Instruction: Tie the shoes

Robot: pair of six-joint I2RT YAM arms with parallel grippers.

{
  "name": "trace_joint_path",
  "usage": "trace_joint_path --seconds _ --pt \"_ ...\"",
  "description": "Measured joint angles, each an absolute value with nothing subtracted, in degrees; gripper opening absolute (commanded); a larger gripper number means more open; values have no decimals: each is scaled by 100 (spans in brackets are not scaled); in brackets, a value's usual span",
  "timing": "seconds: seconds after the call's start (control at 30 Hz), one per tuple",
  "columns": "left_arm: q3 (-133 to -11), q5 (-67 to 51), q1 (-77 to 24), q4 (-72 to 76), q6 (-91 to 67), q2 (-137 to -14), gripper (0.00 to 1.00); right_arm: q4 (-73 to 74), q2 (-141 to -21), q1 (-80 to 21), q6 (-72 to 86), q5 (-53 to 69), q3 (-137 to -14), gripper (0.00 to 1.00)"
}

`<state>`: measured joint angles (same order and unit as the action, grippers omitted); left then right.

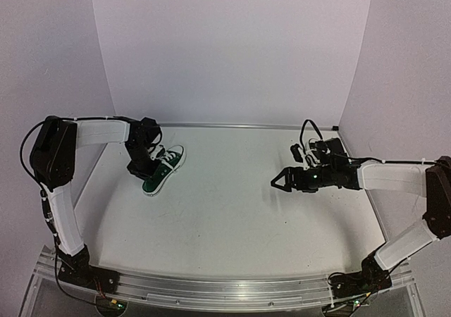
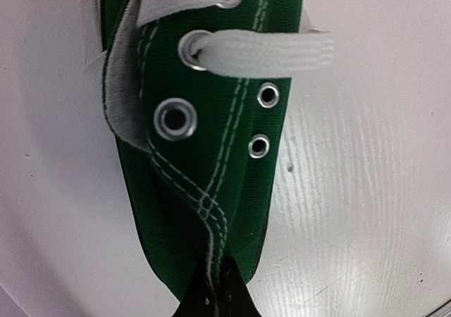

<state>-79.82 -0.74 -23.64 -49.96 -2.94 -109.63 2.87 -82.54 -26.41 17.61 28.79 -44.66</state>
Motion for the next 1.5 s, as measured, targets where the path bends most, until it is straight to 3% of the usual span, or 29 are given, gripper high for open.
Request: trace_joint_path --seconds 0.53,1.0,1.23,1.5 --pt "-9203 -700 -4363 -5374 -646 -9753 0 238 -7685 -2641 2139 3028 -4414 98" --pt "-7946 -477 -4505 -4686 -1209 -9309 0 121 -7408 -2673 2071 3004 -4042 94" --pt "-7935 -438 -4541 -4541 -1251 -9332 0 -149 -8308 -3204 1713 2725 -4126 85" --pt "-7935 -441 -4550 -4462 -1332 -9408 0 -343 -10034 -4306 1147 1891 -5210 79"
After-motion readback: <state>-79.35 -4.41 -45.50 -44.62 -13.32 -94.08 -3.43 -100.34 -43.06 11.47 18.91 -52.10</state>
